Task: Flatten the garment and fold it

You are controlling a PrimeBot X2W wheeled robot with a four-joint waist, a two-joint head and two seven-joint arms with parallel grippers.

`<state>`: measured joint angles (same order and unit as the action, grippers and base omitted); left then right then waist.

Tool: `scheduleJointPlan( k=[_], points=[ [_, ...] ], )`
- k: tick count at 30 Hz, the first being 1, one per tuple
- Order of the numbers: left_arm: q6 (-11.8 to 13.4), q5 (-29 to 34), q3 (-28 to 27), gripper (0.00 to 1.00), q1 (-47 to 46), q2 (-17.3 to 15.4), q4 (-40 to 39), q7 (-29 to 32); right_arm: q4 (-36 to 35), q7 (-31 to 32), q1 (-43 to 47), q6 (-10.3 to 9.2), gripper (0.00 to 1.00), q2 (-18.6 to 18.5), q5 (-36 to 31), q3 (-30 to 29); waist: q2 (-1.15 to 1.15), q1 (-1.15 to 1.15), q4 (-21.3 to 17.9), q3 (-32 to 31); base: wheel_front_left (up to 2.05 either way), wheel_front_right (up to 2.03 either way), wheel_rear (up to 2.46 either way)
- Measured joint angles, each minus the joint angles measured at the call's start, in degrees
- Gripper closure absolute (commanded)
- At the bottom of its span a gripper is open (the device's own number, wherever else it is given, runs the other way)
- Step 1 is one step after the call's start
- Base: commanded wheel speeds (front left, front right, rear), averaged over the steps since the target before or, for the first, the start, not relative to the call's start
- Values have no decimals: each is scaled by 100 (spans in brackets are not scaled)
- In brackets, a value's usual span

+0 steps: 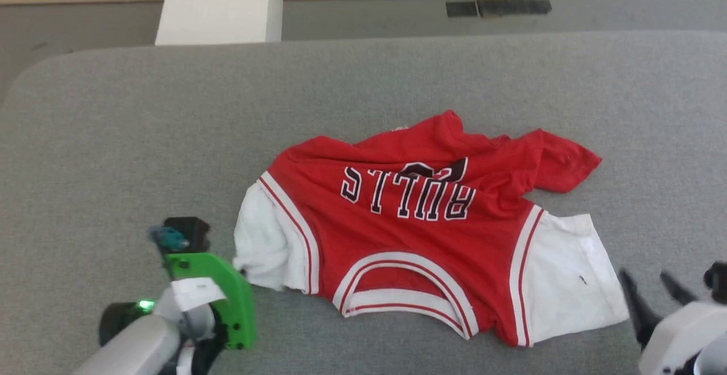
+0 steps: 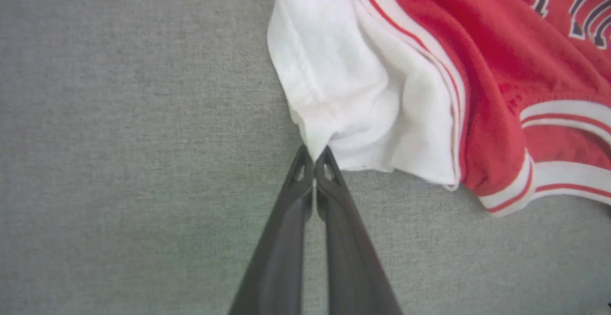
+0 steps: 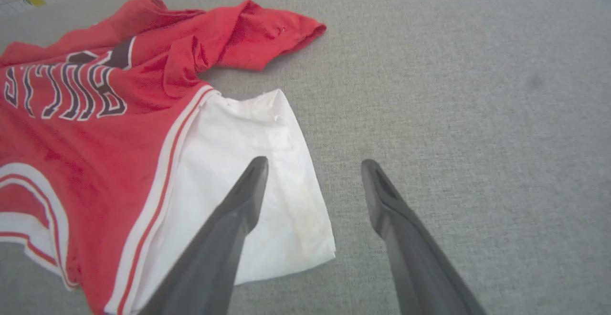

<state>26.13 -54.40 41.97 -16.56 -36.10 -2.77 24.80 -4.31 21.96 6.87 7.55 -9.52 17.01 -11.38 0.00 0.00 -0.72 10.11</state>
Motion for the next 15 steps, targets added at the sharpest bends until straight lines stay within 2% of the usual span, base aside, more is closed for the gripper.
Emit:
scheduleJointPlan(
  k=[6,15],
  points=[
    [180,149,-237,100,88,-261,-393,-222,14,1085,291,0,0,149,-155,-337,0,0,182,-167,0,0,0],
    [353,210,-287,100,241,-486,-896,-263,115,1740,188,0,0,509,-564,-655,0,0,403,-64,0,0,0]
  ],
)
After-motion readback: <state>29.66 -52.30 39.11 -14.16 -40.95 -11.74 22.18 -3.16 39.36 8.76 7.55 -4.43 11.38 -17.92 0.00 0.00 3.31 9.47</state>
